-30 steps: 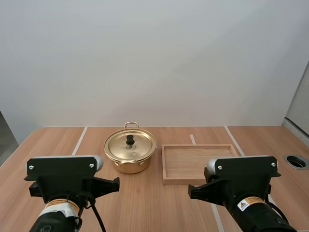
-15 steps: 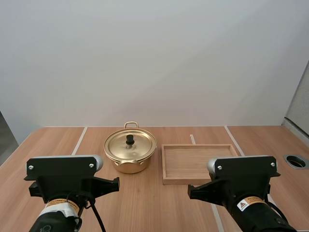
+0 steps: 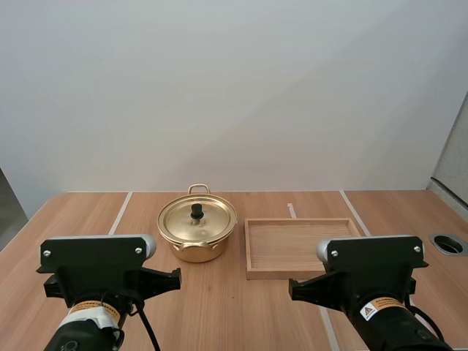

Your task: Open the pot, put the pineapple inside, and close it

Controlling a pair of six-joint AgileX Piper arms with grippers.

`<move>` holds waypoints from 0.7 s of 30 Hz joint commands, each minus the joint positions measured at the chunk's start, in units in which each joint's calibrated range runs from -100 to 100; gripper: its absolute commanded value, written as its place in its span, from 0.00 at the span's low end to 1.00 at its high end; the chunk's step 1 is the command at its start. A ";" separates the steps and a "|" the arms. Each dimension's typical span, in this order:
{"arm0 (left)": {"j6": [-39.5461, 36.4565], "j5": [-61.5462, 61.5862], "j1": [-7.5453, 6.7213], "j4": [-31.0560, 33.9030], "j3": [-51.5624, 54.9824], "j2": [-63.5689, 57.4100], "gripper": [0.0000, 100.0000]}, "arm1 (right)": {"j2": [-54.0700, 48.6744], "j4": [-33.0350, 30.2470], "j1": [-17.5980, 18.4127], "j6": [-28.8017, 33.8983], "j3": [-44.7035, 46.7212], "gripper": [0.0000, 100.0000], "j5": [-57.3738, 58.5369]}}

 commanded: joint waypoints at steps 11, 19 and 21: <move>-0.11 -1.37 -0.12 -0.68 0.00 -0.31 0.00 | -0.43 -5.91 -0.22 8.03 0.00 0.00 -1.37; -0.11 -1.37 -0.12 -0.68 0.00 -0.31 0.00 | -0.43 -5.91 -0.22 8.03 0.00 0.00 -1.37; -0.11 -1.37 -0.12 -0.68 0.00 -0.31 0.00 | -0.43 -5.91 -0.22 8.03 0.00 0.00 -1.37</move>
